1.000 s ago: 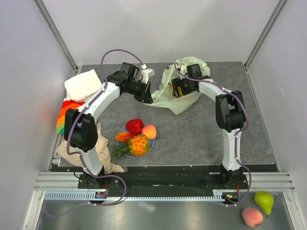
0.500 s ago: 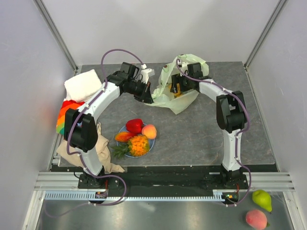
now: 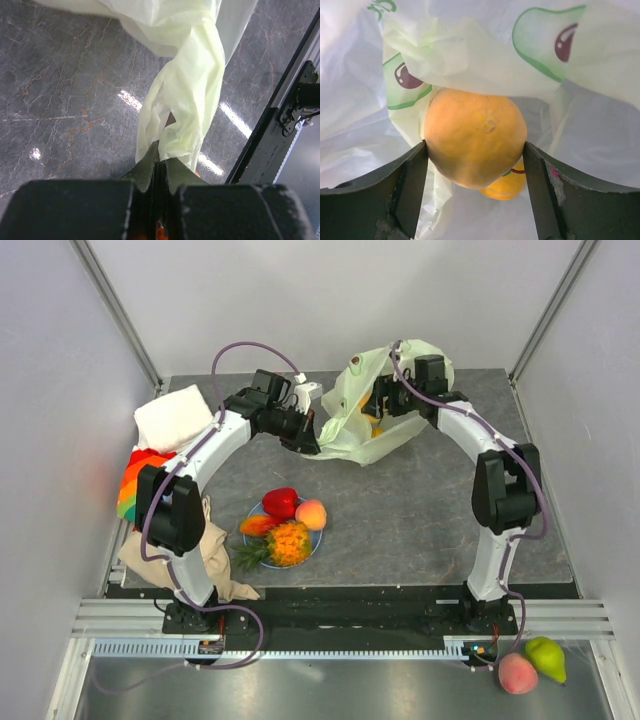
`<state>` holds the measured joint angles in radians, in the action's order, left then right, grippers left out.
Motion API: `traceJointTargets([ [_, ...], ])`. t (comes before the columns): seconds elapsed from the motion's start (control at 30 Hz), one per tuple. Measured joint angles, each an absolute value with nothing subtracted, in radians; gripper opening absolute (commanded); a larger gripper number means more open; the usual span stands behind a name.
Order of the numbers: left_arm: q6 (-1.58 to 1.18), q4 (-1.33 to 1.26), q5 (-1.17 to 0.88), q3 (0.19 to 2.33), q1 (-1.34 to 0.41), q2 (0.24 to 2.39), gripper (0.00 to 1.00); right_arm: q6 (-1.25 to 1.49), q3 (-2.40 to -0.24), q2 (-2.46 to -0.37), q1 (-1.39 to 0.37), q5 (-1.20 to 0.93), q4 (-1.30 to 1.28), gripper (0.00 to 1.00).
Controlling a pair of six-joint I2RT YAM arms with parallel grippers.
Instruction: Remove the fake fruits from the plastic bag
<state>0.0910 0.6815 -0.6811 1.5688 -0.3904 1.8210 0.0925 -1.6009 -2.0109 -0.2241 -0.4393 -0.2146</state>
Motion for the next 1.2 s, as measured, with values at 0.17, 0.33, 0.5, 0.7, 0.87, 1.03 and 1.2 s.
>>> traceJointTargets([
  [0.17, 0.09, 0.677, -0.678, 1.571, -0.39, 1.821, 0.01, 0.101, -1.571, -1.914, -0.209, -0.465, -0.175, 0.56],
  [0.33, 0.074, 0.678, -0.669, 1.61, -0.39, 1.821, 0.02, 0.051, -1.529, -1.913, -0.213, -0.397, -0.206, 0.57],
  [0.5, 0.057, 0.665, -0.676, 1.659, -0.39, 1.821, 0.01, -0.103, -1.489, -1.913, -0.244, -0.239, -0.242, 0.52],
  [0.7, 0.046, 0.654, -0.702, 1.669, -0.39, 1.828, 0.01, -0.209, -1.473, -1.919, -0.279, -0.112, -0.205, 0.54],
  [0.87, 0.045, 0.654, -0.708, 1.669, -0.39, 1.844, 0.02, -0.268, -1.465, -1.951, -0.275, -0.025, -0.188, 0.62],
  [1.03, 0.046, 0.65, -0.709, 1.658, -0.39, 1.845, 0.02, -0.244, -1.459, -1.975, -0.249, -0.027, -0.223, 0.74],
  [1.2, 0.046, 0.651, -0.709, 1.625, -0.39, 1.845, 0.02, -0.145, -1.454, -1.976, -0.224, -0.084, -0.25, 0.91],
])
